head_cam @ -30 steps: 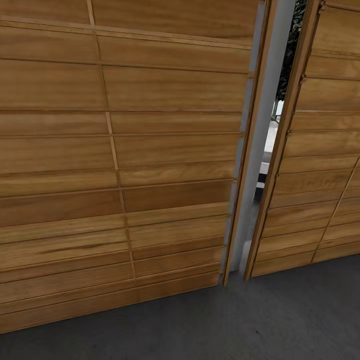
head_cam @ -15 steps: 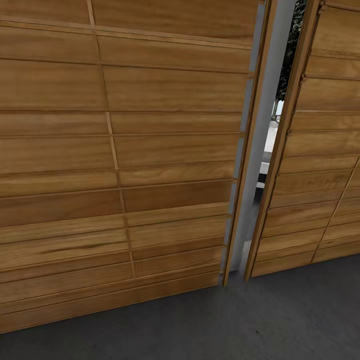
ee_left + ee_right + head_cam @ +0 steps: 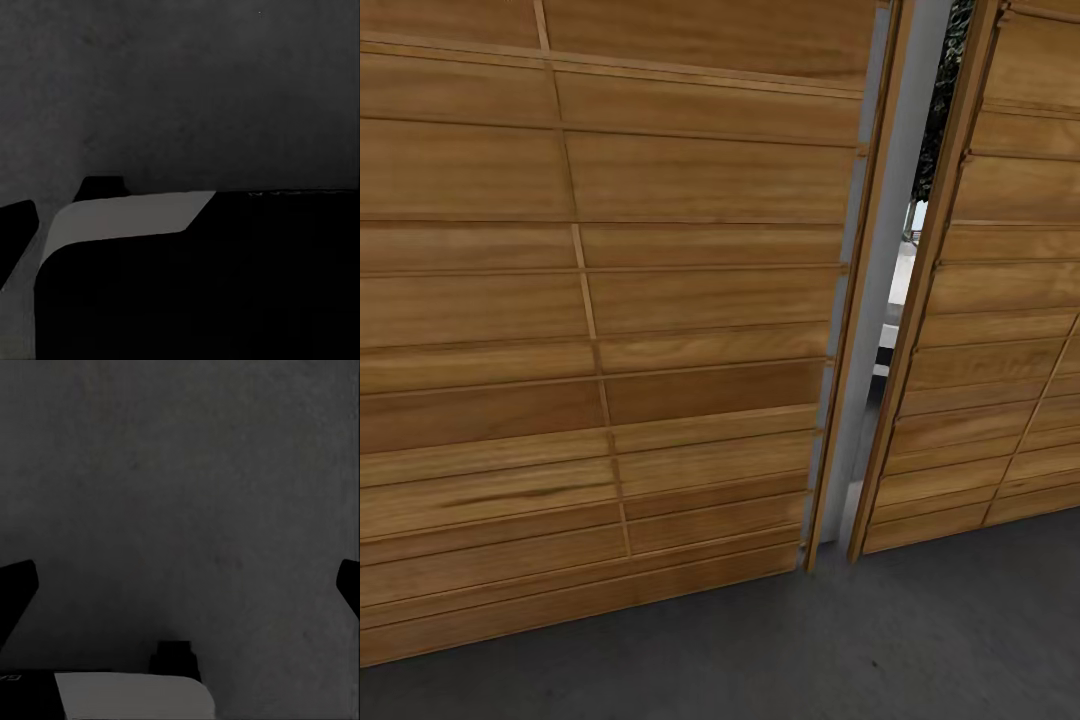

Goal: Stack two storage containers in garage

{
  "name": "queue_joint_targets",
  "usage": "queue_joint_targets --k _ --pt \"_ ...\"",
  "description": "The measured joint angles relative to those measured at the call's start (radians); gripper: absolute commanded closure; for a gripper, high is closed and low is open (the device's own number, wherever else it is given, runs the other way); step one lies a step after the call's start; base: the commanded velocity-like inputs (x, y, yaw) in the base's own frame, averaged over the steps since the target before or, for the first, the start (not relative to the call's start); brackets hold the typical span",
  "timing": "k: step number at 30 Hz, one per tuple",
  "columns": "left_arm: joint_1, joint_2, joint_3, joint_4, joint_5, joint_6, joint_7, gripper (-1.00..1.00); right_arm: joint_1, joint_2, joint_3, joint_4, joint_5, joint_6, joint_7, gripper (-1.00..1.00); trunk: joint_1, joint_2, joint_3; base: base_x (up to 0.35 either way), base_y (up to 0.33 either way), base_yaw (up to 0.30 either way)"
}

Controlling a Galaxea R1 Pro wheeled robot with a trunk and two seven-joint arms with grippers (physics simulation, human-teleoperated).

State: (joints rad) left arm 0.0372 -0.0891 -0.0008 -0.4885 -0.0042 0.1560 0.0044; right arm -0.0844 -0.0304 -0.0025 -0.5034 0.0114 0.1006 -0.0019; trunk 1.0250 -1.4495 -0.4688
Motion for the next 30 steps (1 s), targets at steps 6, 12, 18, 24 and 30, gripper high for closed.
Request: queue_joint_targets --k 6,12,18,24,30 --pt "-0.001 0.004 0.028 -0.179 0.0 0.131 0.007 -1.0 -0.006 -0.015 -0.002 -0.102 0.001 0.068 -0.001 -1.0 0.0 0.0 0.0 0.0 0.0 0.0" --pt "-0.017 0.01 0.091 -0.232 -0.001 0.149 0.039 -1.0 -0.029 -0.05 -0.002 -0.117 -0.004 0.072 0.001 -1.0 0.0 0.0 0.0 0.0 0.0 0.0" --pt "-0.021 0.015 0.105 -0.233 -0.001 0.134 0.045 -1.0 -0.032 -0.057 -0.001 -0.111 -0.009 0.064 0.001 -1.0 0.0 0.0 0.0 0.0 0.0 0.0" --pt "-0.022 0.015 0.109 -0.224 -0.001 0.088 0.045 -1.0 -0.032 -0.058 0.0 -0.09 -0.01 0.058 0.001 -1.0 0.0 0.0 0.0 0.0 0.0 0.0" --pt "-0.022 0.016 0.114 -0.174 -0.001 0.009 0.045 -1.0 -0.031 -0.059 0.001 -0.064 -0.01 -0.008 -0.001 -1.0 0.0 0.0 0.0 0.0 0.0 0.023"
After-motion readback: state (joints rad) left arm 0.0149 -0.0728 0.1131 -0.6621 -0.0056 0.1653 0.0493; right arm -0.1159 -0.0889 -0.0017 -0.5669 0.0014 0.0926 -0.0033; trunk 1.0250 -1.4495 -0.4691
